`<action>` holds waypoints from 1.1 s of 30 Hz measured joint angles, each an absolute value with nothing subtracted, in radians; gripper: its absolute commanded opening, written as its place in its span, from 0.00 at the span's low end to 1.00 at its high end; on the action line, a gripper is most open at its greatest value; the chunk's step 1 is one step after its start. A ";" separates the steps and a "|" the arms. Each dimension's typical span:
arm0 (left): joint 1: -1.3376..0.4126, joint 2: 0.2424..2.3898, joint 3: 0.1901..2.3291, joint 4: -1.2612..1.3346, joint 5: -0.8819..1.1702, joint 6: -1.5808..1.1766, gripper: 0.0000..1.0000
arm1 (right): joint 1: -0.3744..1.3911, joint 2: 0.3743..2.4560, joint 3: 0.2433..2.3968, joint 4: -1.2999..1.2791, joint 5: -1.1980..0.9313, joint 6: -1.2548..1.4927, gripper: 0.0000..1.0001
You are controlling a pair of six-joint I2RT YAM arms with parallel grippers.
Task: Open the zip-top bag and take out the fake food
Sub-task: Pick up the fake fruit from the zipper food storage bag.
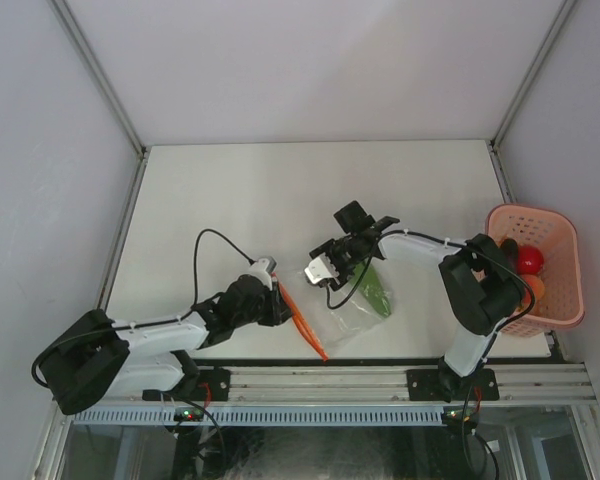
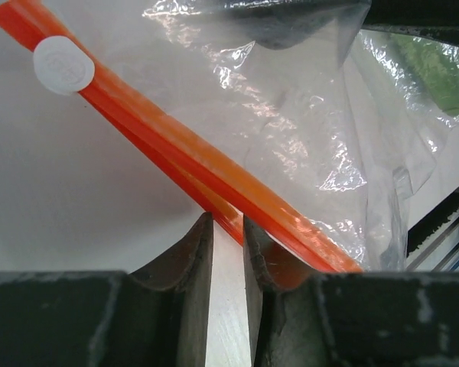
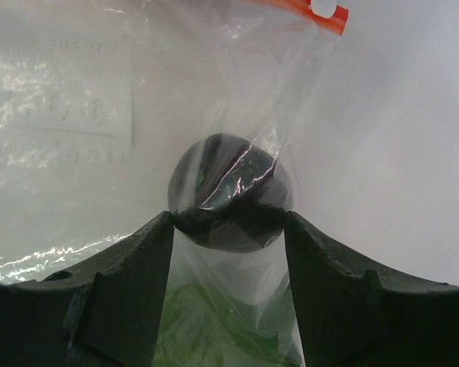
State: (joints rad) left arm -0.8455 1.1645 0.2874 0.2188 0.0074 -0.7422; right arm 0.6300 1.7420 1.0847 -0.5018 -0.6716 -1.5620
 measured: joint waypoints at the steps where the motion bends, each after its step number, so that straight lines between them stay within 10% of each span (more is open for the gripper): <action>1: -0.846 1.172 0.288 0.224 0.008 -0.740 0.28 | 0.631 1.745 1.090 -0.508 -0.668 -1.570 0.57; 33: -0.966 1.284 0.288 0.591 -0.115 -0.472 0.66 | 0.635 1.779 1.154 -0.732 -0.681 -1.605 0.37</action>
State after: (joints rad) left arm -0.9665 1.2839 0.2878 0.5907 -0.1154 -0.4725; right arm 0.6350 1.7790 1.1538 -0.7319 -0.6811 -1.6054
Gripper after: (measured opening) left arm 0.613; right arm 0.390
